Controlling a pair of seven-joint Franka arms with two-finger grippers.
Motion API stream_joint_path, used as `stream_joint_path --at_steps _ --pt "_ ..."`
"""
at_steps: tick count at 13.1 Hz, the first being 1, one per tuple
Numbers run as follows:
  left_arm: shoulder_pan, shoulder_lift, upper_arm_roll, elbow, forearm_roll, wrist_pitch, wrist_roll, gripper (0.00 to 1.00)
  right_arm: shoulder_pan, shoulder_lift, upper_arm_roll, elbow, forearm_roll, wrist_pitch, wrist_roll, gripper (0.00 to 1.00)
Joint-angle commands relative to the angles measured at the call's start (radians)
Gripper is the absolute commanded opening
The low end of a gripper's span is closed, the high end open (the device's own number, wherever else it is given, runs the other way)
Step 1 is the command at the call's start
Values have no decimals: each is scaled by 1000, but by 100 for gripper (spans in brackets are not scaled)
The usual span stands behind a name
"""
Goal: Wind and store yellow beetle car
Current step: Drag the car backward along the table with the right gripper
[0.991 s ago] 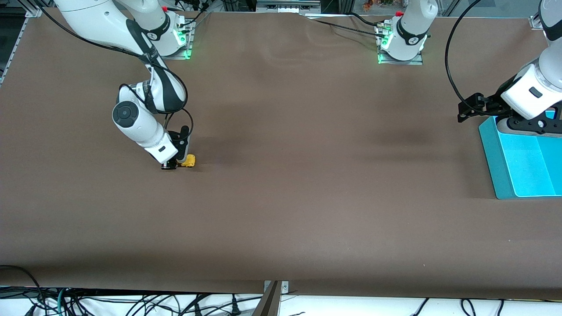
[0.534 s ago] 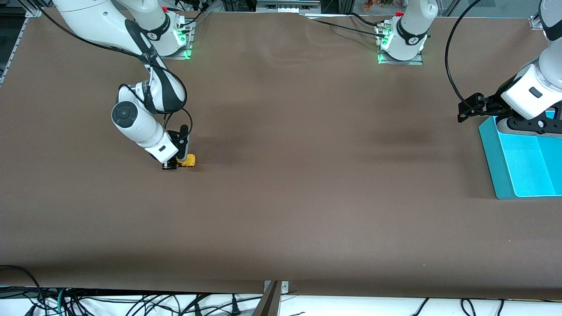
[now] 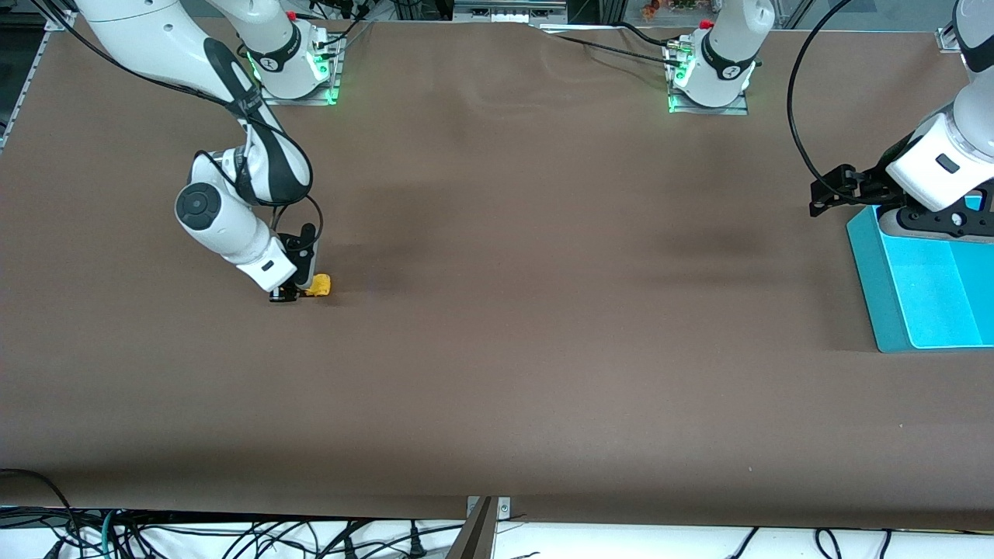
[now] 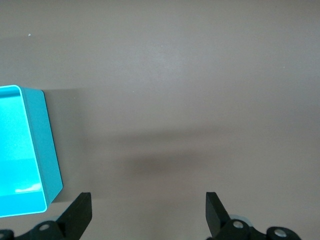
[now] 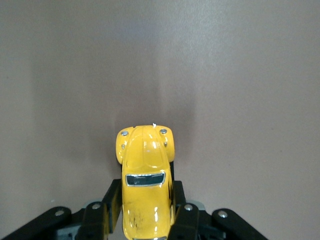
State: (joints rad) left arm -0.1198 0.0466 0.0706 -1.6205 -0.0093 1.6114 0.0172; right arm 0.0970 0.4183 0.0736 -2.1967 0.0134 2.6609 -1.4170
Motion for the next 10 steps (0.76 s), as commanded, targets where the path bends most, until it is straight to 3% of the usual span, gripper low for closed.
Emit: stream_joint_path --at_steps 1,10 --pt "2 13 1 31 -6 -19 -5 100 -42 62 9 -3 3 40 -65 17" --pt "2 13 1 31 -6 -19 -5 100 -192 88 9 -3 7 34 -284 17"
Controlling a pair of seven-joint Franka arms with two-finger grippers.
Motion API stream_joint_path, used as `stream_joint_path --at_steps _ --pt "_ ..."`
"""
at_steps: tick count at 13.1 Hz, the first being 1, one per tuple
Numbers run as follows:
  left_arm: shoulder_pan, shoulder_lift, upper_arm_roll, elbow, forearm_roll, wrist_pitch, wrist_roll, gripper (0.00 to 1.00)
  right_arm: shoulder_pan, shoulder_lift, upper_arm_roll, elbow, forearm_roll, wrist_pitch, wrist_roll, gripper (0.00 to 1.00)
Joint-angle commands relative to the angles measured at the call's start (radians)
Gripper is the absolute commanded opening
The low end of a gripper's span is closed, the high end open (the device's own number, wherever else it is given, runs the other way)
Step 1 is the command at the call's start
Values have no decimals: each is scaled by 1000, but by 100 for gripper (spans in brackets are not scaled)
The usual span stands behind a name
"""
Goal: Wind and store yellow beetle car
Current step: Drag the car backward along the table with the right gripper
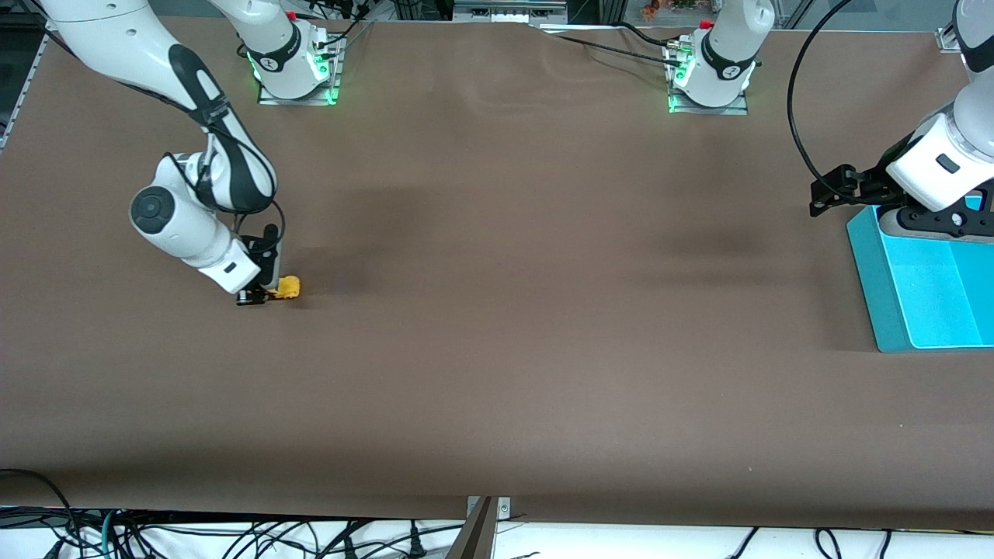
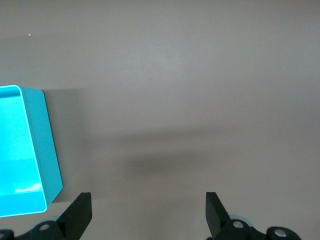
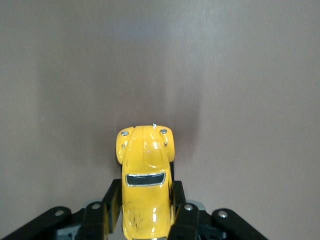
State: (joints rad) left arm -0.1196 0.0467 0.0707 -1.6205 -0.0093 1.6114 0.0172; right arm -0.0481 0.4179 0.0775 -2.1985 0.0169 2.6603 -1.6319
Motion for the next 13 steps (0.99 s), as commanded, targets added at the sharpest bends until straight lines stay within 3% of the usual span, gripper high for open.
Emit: stream_joint_path --at_steps 1,13 --pt "1 13 1 31 -6 -19 -5 100 -70 97 5 0 3 36 -86 17" --pt "5 13 1 31 -6 -21 -8 100 -295 140 5 22 0 35 -275 17"
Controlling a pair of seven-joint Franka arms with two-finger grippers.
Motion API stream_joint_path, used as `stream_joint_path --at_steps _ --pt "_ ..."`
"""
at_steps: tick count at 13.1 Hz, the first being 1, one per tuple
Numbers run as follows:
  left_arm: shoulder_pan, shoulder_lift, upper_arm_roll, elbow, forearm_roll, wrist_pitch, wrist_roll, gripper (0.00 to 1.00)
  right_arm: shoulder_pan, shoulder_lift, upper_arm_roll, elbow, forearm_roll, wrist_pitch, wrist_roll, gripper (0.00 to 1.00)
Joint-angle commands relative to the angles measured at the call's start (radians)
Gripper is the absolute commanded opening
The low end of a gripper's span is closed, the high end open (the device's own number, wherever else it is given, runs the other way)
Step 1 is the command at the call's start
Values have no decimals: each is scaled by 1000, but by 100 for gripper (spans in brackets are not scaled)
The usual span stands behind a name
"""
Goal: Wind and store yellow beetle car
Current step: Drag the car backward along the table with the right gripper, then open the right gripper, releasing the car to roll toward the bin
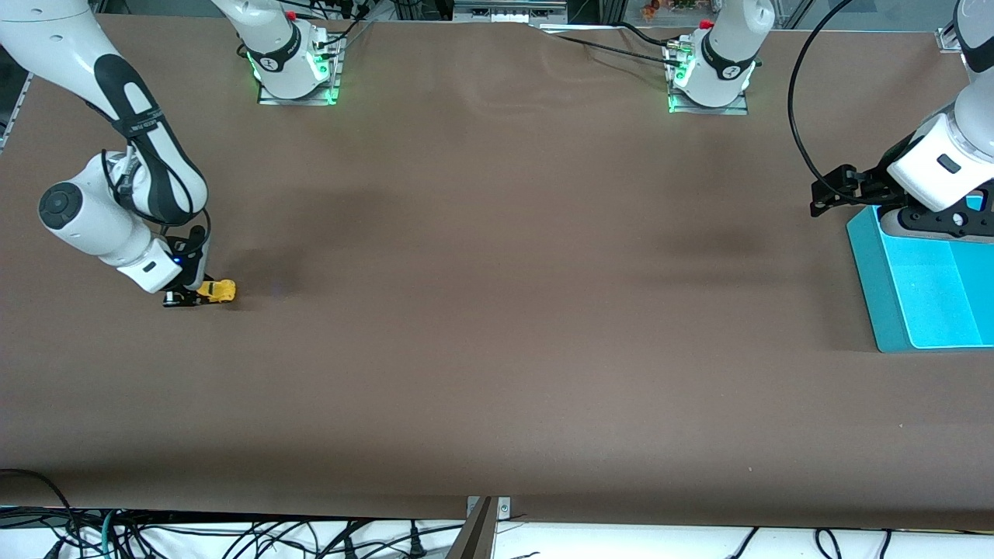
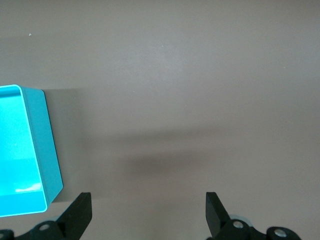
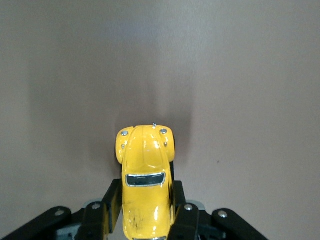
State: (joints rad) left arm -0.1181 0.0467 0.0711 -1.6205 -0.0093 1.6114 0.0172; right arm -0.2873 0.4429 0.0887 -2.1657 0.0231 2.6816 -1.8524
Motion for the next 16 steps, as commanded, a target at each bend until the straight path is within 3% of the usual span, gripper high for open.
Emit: stream_joint_path --at_steps 1,6,7,9,11,16 --pt "3 13 1 31 -6 -21 -8 100 -64 126 -6 -2 -6 14 -57 17" --pt "3 13 1 31 -6 -21 -8 100 -64 125 20 36 1 -26 -47 35" --pt "3 13 1 31 -6 -21 -8 100 -64 125 22 59 3 -66 -45 43" --pt "3 13 1 31 -6 -21 -8 100 -64 123 49 116 67 -139 -45 100" --pt "3 13 1 31 -6 -21 -8 100 -62 122 75 174 97 -189 -19 100" --pt "3 13 1 31 -6 -21 -8 100 -59 73 129 276 54 -339 116 100"
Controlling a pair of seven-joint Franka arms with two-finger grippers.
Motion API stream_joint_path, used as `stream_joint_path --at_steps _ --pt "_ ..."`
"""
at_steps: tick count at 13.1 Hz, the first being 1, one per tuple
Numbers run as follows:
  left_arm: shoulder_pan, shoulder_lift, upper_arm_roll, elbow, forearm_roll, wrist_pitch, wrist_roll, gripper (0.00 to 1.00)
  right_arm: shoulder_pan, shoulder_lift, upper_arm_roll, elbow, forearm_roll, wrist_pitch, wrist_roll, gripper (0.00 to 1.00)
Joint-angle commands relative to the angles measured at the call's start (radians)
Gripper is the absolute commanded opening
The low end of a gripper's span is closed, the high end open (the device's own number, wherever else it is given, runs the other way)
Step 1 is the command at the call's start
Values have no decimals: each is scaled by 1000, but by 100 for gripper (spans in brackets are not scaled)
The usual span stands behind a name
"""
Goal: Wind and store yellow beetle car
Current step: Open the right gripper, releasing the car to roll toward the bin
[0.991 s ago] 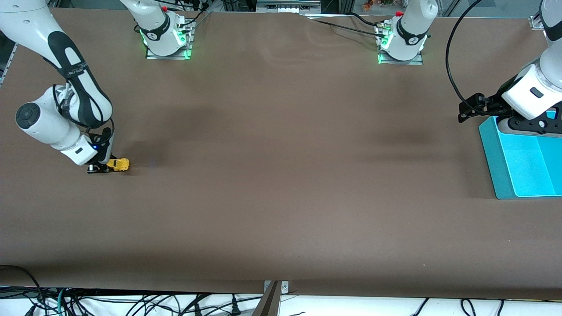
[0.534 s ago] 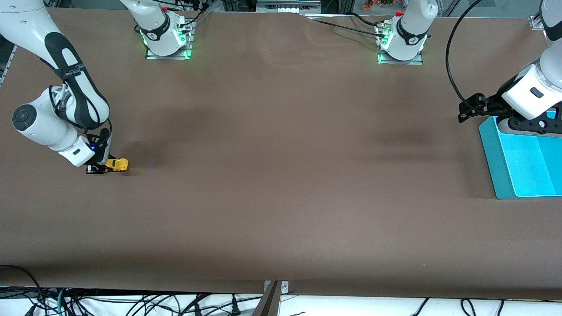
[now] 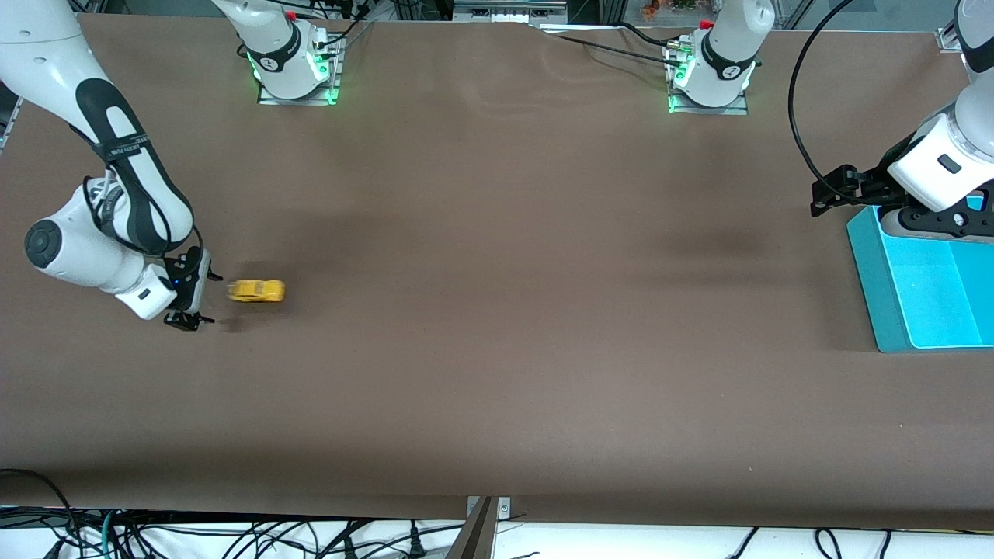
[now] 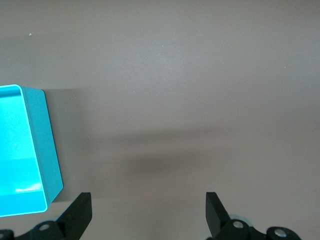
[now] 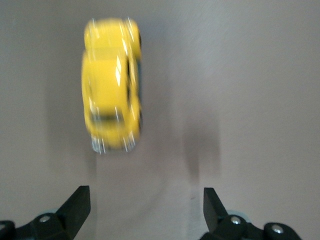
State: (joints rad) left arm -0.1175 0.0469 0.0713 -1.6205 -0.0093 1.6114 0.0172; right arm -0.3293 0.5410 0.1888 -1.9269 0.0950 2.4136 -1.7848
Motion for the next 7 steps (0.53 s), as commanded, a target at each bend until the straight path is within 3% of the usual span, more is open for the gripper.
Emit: stream_joint_path --at_steps 1,4,7 --pt "2 13 1 31 -6 -21 -8 100 -17 -47 55 57 -46 -106 108 100" --pt "2 13 1 31 -6 -21 -8 100 -10 -142 95 68 -101 -188 321 100" --pt "2 13 1 31 -6 -21 -8 100 51 -257 97 71 -106 -283 514 100"
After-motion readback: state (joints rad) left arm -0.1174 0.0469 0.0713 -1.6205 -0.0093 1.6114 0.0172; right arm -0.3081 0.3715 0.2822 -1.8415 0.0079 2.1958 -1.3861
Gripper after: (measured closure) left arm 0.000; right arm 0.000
